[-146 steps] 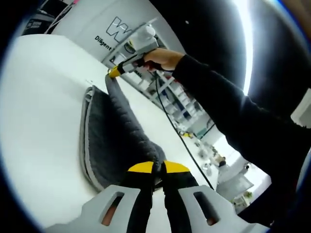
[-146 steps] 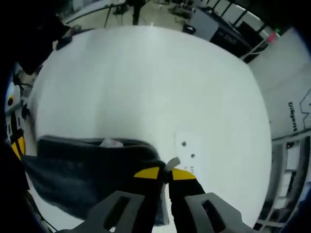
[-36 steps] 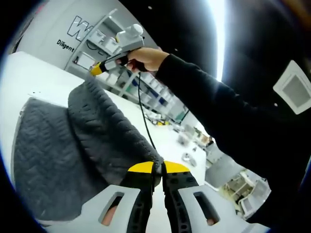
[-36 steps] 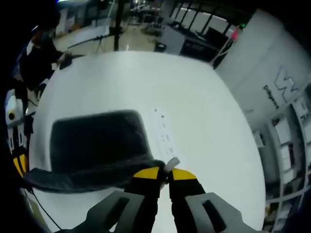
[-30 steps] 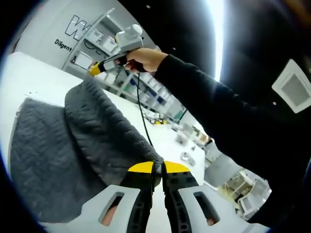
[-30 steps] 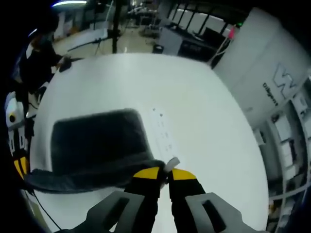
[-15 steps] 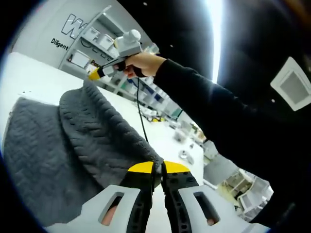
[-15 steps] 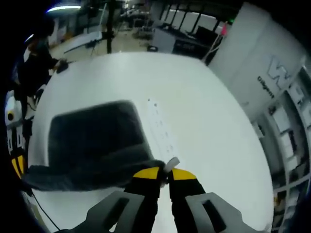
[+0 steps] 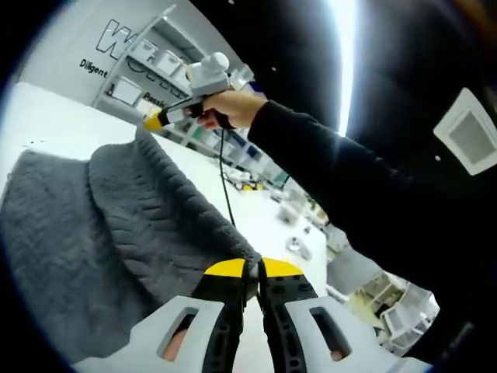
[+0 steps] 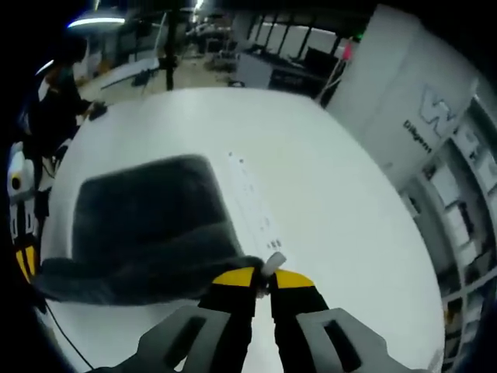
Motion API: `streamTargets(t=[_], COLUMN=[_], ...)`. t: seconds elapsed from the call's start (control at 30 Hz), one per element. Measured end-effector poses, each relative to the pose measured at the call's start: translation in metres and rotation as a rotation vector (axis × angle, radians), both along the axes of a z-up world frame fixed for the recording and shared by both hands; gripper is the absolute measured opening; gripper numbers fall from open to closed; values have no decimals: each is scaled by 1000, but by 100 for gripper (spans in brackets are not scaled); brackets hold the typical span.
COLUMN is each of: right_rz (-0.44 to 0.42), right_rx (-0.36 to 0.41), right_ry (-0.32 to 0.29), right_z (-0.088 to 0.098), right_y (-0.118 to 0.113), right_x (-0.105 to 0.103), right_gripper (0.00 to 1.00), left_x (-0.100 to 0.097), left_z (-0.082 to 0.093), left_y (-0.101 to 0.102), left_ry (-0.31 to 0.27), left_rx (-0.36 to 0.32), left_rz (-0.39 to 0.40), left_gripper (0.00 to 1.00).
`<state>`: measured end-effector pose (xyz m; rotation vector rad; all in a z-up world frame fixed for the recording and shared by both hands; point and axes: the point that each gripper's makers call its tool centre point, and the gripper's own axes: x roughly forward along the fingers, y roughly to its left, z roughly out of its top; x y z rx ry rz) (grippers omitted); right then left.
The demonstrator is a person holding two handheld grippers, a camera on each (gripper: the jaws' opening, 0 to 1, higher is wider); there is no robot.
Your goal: Open the folded towel by lifting each exposed corner and separating the folded layers until the towel lies flat within the target outline without major curled edges
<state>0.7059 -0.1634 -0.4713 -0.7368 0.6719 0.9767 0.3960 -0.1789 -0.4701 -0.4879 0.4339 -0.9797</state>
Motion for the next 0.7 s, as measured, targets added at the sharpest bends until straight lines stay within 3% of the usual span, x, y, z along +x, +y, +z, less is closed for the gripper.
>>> streamTargets(t=[0.27, 0.7], right_rz=[3, -14], right_rx=[-1, 1], right_ry=[-24, -20], right_z=[-9, -49], right_y=[-7, -27], right_x=[4, 17], right_gripper=[4, 4], left_x=[4, 21], left_z=[-2, -33], left_y=[-7, -22], left_ry=[0, 11], left_rx=[-1, 3], left_rz=[-9, -22], left_gripper=[5, 5])
